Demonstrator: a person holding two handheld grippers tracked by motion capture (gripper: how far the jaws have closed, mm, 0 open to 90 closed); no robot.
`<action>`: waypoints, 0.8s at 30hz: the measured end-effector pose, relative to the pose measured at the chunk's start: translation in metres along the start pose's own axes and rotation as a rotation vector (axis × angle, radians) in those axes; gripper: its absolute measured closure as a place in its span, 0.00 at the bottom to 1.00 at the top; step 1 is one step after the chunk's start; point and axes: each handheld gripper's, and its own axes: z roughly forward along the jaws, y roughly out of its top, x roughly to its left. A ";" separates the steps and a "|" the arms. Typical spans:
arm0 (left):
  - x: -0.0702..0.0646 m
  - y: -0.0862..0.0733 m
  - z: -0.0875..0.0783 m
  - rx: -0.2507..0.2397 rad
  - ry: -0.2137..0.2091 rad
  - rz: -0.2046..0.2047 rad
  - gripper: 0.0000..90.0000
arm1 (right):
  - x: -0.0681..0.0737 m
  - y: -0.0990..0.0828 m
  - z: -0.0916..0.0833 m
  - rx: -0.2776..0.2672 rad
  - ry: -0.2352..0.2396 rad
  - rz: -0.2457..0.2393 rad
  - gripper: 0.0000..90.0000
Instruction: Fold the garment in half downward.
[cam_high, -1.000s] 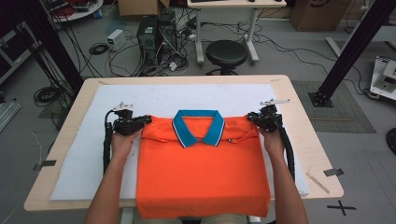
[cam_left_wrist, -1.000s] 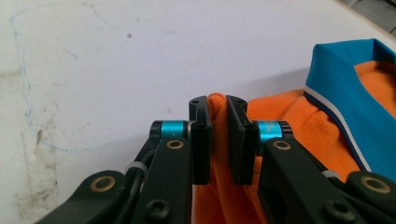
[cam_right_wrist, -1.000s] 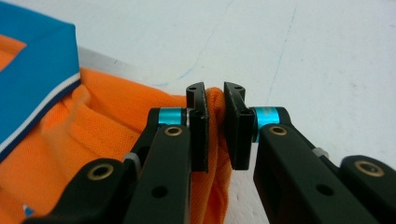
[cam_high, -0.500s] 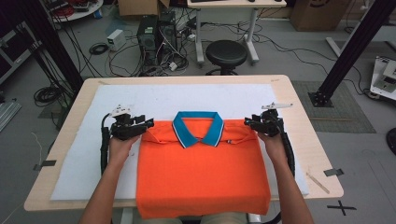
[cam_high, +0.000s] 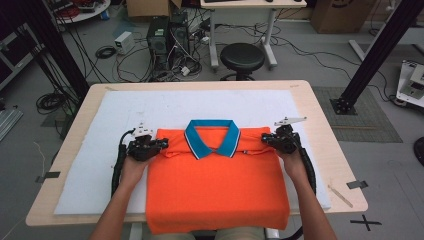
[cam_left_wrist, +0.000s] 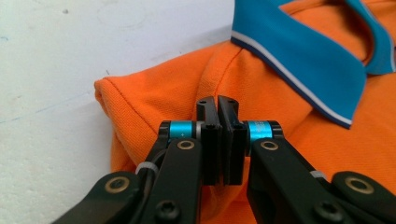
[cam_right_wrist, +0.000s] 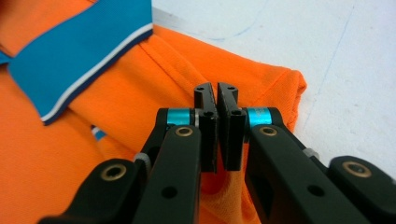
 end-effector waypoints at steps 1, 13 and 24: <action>0.000 0.000 -0.002 -0.003 -0.005 -0.004 0.98 | 0.001 -0.001 -0.002 -0.009 -0.001 -0.005 0.98; -0.011 -0.012 -0.034 -0.102 -0.067 0.001 0.98 | 0.014 -0.023 -0.039 -0.130 0.050 -0.022 0.98; -0.030 -0.024 -0.066 -0.147 -0.134 0.035 0.98 | 0.032 -0.048 -0.079 -0.196 0.082 -0.066 0.99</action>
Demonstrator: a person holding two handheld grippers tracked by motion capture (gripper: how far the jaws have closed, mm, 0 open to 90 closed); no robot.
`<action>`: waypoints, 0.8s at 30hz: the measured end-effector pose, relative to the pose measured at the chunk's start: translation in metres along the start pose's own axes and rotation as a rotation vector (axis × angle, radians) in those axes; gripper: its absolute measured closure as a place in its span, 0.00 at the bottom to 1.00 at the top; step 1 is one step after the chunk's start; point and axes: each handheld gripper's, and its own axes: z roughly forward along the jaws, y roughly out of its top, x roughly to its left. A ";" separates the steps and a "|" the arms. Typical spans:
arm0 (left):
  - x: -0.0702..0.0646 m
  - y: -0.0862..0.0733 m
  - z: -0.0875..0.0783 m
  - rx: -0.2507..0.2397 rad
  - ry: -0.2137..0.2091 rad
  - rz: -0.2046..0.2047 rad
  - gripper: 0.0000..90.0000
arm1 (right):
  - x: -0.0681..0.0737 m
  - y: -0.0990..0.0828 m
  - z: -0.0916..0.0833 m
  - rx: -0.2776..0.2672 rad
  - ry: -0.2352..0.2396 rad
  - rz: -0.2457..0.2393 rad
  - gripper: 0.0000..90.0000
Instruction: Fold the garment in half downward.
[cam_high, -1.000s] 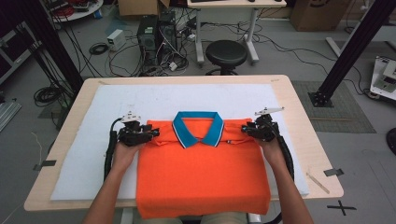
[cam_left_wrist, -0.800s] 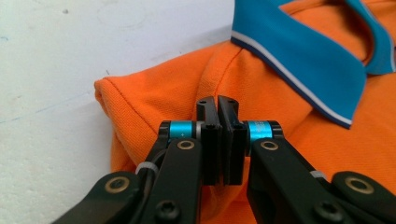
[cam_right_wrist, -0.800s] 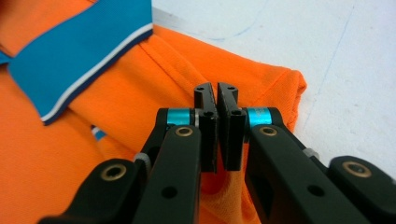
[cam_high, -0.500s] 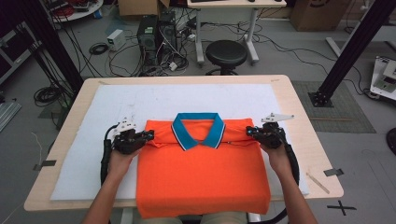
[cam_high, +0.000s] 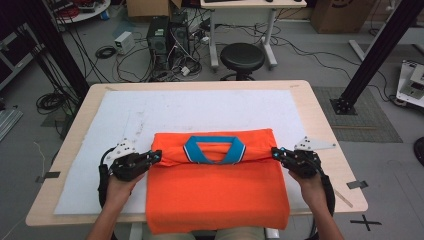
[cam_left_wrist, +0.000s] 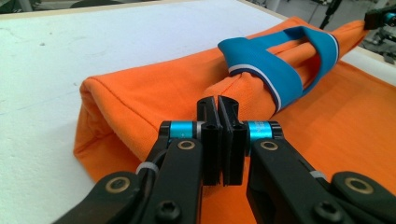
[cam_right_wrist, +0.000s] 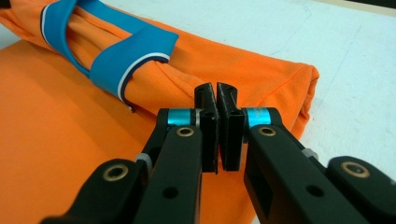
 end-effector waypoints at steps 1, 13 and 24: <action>-0.002 -0.001 -0.002 0.001 -0.006 0.003 0.98 | 0.002 -0.002 -0.002 -0.003 -0.001 -0.003 0.99; -0.025 -0.016 -0.023 0.022 -0.069 0.021 0.97 | 0.022 -0.021 -0.032 -0.019 0.026 -0.017 0.99; -0.020 -0.021 -0.018 0.044 -0.040 -0.041 0.73 | 0.025 -0.038 -0.029 0.043 0.012 -0.002 0.90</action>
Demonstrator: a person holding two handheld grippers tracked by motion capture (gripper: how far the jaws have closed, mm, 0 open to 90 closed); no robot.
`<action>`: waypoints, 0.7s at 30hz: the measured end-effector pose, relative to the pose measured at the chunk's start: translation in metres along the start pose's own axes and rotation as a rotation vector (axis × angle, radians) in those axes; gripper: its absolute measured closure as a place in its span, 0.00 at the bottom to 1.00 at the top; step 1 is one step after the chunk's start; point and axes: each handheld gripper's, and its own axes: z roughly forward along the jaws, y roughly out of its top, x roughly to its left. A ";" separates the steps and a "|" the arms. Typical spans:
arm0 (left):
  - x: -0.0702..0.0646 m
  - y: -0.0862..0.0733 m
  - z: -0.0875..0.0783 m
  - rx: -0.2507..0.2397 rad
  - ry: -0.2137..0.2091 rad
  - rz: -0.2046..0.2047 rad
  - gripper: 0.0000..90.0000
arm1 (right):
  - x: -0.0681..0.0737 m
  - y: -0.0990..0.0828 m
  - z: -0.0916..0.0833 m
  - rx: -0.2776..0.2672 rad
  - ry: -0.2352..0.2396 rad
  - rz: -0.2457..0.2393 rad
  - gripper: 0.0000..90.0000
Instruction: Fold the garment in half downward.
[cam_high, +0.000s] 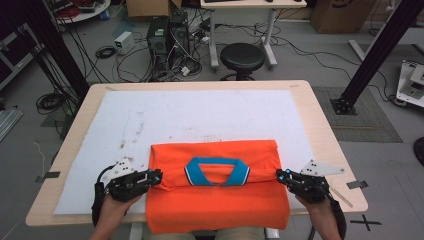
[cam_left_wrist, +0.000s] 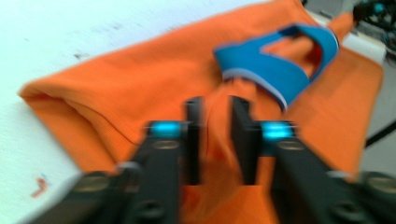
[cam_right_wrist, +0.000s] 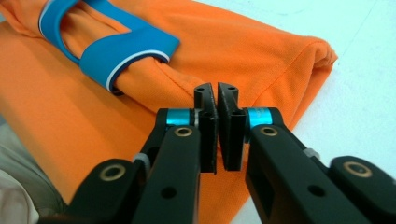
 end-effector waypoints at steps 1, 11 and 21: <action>0.002 0.003 0.000 -0.011 0.021 -0.011 0.62 | -0.001 0.002 0.001 -0.007 -0.003 0.012 0.83; 0.039 0.036 0.028 -0.029 0.174 -0.061 0.39 | -0.025 0.041 0.022 -0.033 -0.121 0.066 0.59; 0.065 0.038 0.061 0.131 0.255 -0.121 0.34 | -0.061 0.055 0.082 0.126 -0.165 0.161 0.39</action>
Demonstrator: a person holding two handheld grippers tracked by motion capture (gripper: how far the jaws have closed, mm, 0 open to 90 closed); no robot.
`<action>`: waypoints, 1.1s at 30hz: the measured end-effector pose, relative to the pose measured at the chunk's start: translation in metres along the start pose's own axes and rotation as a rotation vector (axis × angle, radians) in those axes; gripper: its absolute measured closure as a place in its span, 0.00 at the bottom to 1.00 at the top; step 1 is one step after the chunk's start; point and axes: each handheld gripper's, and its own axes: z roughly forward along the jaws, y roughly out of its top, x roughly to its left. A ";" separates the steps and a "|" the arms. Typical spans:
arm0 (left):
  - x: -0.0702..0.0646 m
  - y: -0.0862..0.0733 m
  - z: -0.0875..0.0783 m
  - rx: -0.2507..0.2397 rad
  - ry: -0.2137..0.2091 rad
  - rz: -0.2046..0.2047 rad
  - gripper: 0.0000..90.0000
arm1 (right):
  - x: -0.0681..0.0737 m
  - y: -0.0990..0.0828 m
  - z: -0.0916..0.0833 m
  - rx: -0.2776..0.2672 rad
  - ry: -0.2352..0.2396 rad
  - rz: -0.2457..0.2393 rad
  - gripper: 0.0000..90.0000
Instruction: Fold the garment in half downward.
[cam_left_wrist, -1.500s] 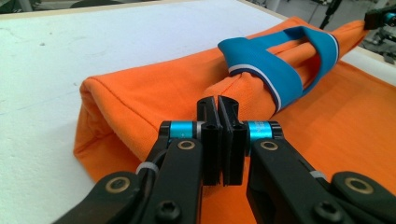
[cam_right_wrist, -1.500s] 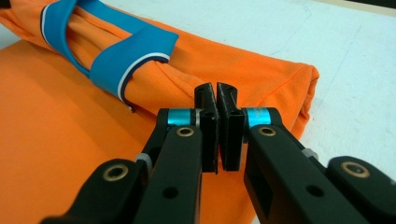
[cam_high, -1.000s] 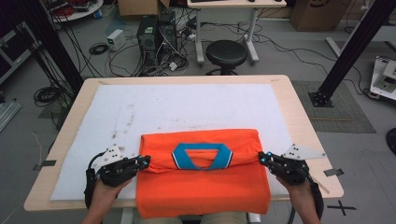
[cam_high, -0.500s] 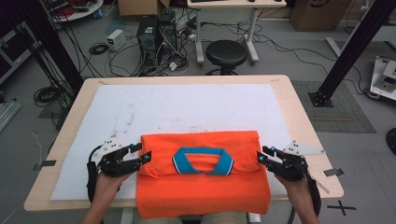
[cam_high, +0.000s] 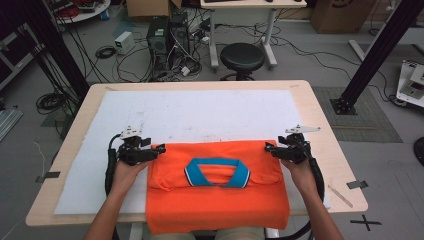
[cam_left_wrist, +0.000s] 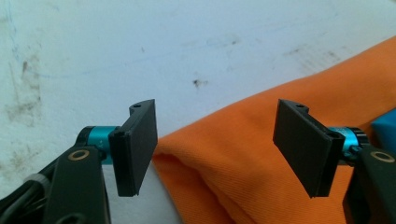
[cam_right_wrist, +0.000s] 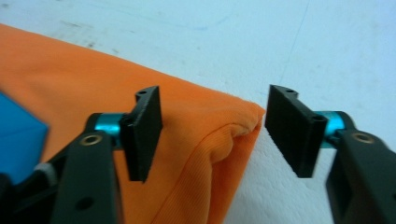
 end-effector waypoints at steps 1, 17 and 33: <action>0.000 0.000 0.003 0.025 0.015 0.010 0.34 | -0.001 0.001 0.004 0.023 -0.001 0.005 0.39; 0.008 0.006 0.008 -0.022 0.044 -0.015 0.95 | -0.008 0.005 0.015 0.042 0.026 -0.005 0.90; 0.029 0.043 0.037 -0.110 0.041 -0.080 0.95 | -0.026 0.043 0.040 -0.022 -0.070 0.026 0.90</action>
